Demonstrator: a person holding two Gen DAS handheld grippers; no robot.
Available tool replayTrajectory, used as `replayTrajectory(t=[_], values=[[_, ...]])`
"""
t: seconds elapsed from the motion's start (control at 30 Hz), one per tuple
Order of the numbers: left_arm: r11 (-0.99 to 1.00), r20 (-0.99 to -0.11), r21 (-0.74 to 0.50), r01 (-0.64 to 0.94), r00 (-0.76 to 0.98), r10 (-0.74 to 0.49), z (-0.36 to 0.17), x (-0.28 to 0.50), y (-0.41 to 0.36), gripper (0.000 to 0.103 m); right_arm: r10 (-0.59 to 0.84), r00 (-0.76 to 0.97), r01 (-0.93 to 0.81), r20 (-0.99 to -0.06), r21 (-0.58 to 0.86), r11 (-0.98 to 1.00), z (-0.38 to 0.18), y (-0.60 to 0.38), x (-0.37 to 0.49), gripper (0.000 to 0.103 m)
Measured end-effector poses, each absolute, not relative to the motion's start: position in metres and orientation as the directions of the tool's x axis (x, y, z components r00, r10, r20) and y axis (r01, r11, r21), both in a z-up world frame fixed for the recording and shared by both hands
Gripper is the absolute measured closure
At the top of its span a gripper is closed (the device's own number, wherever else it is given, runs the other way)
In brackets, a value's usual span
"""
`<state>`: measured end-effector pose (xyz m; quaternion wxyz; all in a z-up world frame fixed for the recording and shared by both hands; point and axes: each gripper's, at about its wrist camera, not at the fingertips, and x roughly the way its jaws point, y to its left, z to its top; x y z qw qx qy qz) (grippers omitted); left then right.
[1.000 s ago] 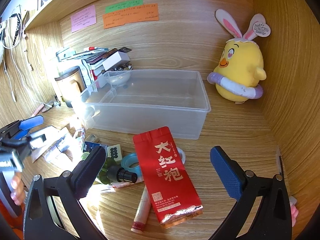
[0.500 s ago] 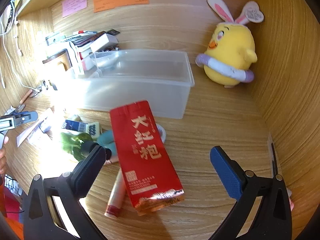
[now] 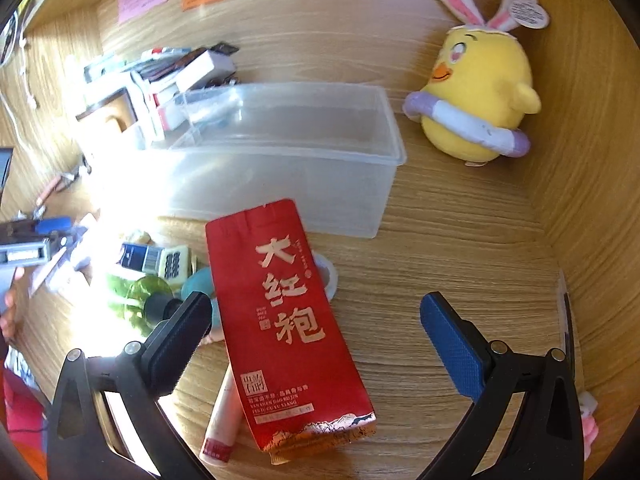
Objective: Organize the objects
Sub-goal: 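Grasp the red tea packet with the right gripper while the left grasps the white tube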
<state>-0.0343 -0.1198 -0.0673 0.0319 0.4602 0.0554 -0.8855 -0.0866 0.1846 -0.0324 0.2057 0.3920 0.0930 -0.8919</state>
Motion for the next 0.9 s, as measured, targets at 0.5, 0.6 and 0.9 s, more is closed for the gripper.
replayTrajectory(t=[0.5, 0.6, 0.9], values=[[-0.999, -0.788, -0.025, 0.041, -0.616, -0.005, -0.070, -0.037, -0.115, 0.078, -0.292, -0.586, 0.446, -0.756, 0.000, -0.895, -0.042, 0.205, -0.059, 0.015], [-0.998, -0.782, -0.039, 0.045, -0.623, 0.003, -0.068, -0.037, -0.117, 0.079, -0.288, -0.584, 0.445, -0.759, -0.004, -0.895, -0.044, 0.205, -0.058, 0.026], [-0.995, -0.751, -0.066, 0.079, -0.660, -0.003, -0.057, -0.025, -0.123, 0.083, -0.293, -0.613, 0.426, -0.734, 0.005, -0.905, -0.042, 0.209, -0.053, 0.050]])
